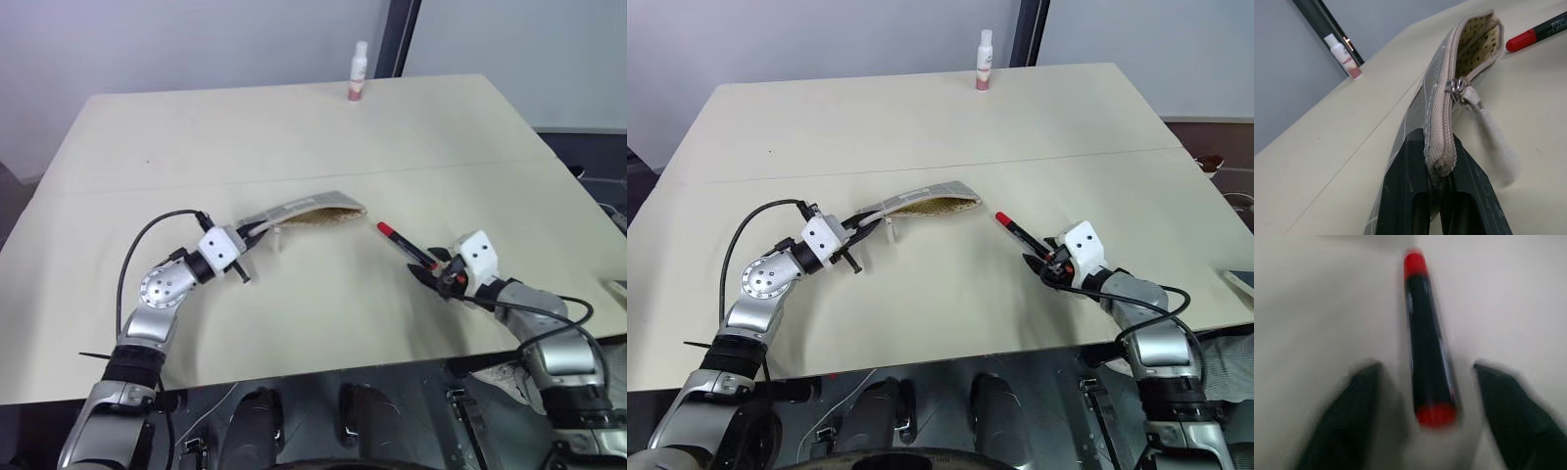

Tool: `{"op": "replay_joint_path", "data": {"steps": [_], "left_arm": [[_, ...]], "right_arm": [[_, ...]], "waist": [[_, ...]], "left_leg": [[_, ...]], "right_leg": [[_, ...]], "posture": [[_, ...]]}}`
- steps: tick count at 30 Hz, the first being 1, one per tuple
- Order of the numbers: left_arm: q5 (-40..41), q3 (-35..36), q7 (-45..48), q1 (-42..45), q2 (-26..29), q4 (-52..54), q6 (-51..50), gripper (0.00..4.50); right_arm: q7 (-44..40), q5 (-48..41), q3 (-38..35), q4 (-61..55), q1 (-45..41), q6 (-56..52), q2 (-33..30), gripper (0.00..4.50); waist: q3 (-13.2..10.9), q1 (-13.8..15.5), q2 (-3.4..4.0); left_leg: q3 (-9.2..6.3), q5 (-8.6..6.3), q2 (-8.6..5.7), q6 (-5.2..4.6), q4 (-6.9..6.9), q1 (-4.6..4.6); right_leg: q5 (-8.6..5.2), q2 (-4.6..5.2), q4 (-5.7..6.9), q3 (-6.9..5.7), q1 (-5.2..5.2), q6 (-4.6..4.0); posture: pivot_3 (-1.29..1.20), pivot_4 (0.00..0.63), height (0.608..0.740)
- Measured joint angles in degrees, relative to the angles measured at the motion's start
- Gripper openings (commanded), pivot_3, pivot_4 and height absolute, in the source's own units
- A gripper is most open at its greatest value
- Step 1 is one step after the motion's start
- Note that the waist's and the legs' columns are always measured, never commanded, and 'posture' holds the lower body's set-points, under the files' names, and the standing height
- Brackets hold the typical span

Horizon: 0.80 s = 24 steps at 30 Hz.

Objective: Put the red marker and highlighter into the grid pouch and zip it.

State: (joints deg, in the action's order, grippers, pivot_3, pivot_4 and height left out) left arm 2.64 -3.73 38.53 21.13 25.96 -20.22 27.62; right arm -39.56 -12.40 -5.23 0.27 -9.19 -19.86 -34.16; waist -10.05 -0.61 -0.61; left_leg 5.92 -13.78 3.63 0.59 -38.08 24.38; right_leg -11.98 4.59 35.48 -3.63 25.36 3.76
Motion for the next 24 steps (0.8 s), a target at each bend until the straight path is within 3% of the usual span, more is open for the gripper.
{"op": "replay_joint_path", "data": {"steps": [2,3,13,19,24], "left_arm": [[-0.08,0.01,-0.03,-0.02,-0.06,0.00,0.36,0.00],[-0.16,0.01,-0.04,-0.03,-0.06,0.01,0.41,0.00],[-0.81,0.08,-0.12,-1.38,0.46,0.87,0.69,0.00],[-0.96,-0.14,-0.36,-1.04,-0.57,1.18,0.61,0.00],[-1.96,-0.19,-0.25,-0.87,-0.29,1.37,0.63,0.00]], "right_arm": [[-0.87,-0.74,-0.15,-0.08,-0.05,-0.23,-0.03,0.50],[-1.41,-1.57,-0.38,-0.25,-0.03,-0.66,-0.12,0.42],[-12.53,-12.39,-3.42,-16.66,5.99,-0.01,-3.24,0.42],[-10.23,-4.70,4.75,-14.06,0.38,3.28,-2.65,0.42],[-7.56,1.12,7.42,-6.11,-4.49,7.63,-1.85,0.42]], "waist": [[0.00,0.04,0.00],[0.00,0.10,0.00],[0.00,0.01,0.00],[0.00,0.00,0.00],[0.00,0.13,0.00]], "left_leg": [[-0.01,0.00,0.00,0.00,0.00,0.00],[-0.02,0.00,0.00,0.00,0.00,0.00],[-0.03,-0.01,0.03,0.00,0.02,0.00],[-0.02,-0.01,0.03,0.00,0.00,0.00],[0.01,-0.01,0.00,0.00,0.03,0.06]], "right_leg": [[0.00,0.00,0.00,0.00,-0.01,0.00],[0.00,0.00,0.00,-0.01,-0.01,0.00],[-0.01,-0.03,-0.01,-0.01,0.01,0.01],[0.02,-0.02,-0.03,-0.01,0.03,-0.05],[0.01,-0.01,-0.09,-0.01,0.05,-0.03]], "posture": [[0.00,0.150,0.740],[0.00,0.150,0.740],[0.00,0.150,0.740],[0.00,0.150,0.740],[0.00,0.150,0.740]]}}
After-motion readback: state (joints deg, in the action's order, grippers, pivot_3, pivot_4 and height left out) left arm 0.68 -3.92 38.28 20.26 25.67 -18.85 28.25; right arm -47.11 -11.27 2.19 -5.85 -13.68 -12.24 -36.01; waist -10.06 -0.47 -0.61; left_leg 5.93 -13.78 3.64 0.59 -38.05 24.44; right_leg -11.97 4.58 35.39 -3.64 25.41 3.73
